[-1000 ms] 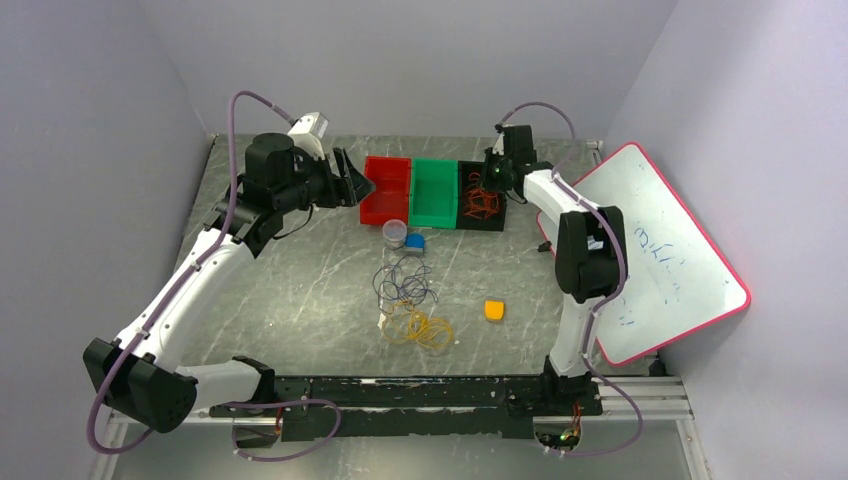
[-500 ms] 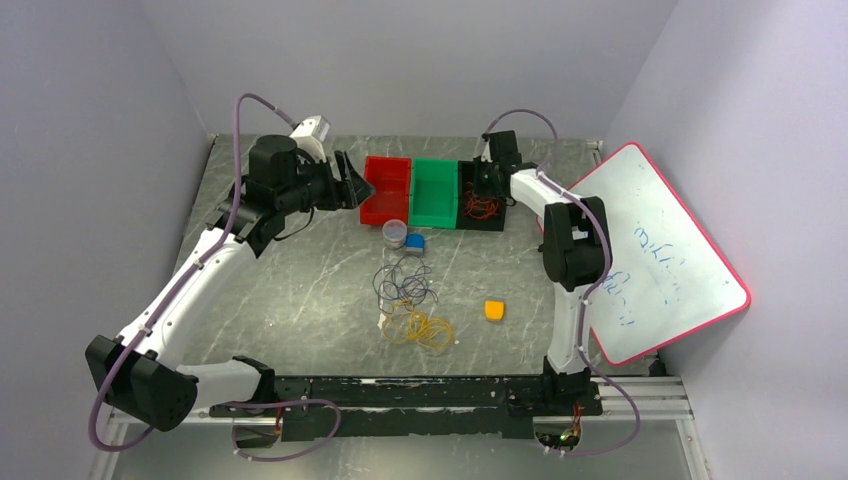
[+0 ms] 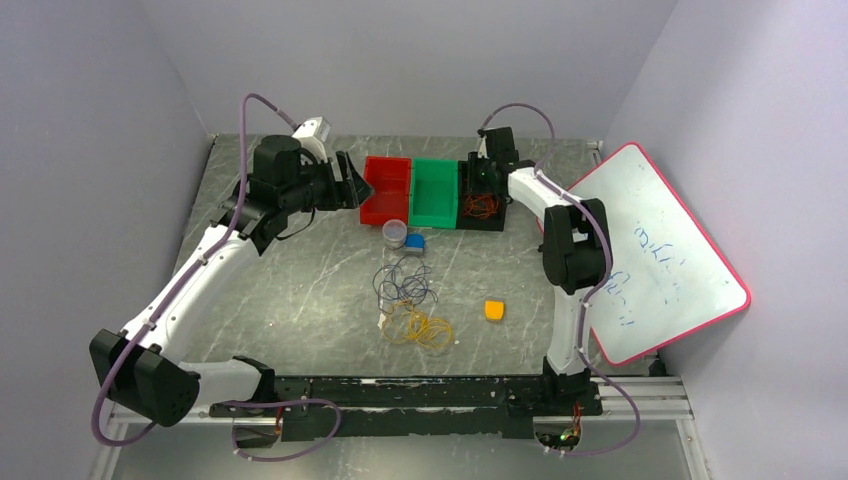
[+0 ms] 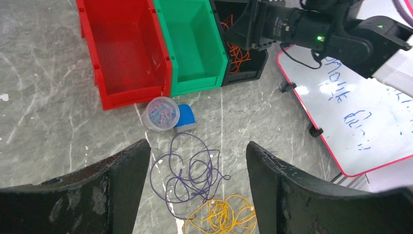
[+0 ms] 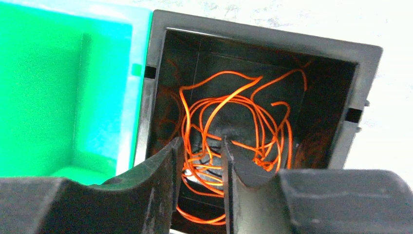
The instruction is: Untangle the cables
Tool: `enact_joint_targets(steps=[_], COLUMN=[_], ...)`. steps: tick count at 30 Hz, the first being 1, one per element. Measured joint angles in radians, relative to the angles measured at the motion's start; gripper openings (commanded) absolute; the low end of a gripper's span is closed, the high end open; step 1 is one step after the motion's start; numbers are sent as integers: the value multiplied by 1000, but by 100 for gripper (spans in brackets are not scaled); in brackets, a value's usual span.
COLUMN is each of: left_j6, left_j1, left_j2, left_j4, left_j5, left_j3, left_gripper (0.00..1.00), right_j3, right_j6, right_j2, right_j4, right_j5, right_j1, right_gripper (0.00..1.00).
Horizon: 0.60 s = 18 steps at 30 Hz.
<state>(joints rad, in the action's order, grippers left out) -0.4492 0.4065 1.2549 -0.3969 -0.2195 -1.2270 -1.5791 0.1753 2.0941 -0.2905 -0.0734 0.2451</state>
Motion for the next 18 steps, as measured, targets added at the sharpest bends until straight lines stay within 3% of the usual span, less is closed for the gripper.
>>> enact_joint_targets(steps=[2, 6, 18], left_j6=[0, 2, 6], left_j1=[0, 0, 0], left_j2=[0, 5, 47], left_j4=[-2, -17, -56], left_j5=[13, 41, 100], left_j3=[0, 0, 2], left_gripper=[77, 76, 74], right_j3=[5, 31, 230], right_j6=[-1, 2, 55], right_j2=[-18, -90, -423], right_j4=[-2, 1, 65], right_j5=[4, 8, 102], right_j1=[0, 0, 0], right_gripper=[54, 63, 65])
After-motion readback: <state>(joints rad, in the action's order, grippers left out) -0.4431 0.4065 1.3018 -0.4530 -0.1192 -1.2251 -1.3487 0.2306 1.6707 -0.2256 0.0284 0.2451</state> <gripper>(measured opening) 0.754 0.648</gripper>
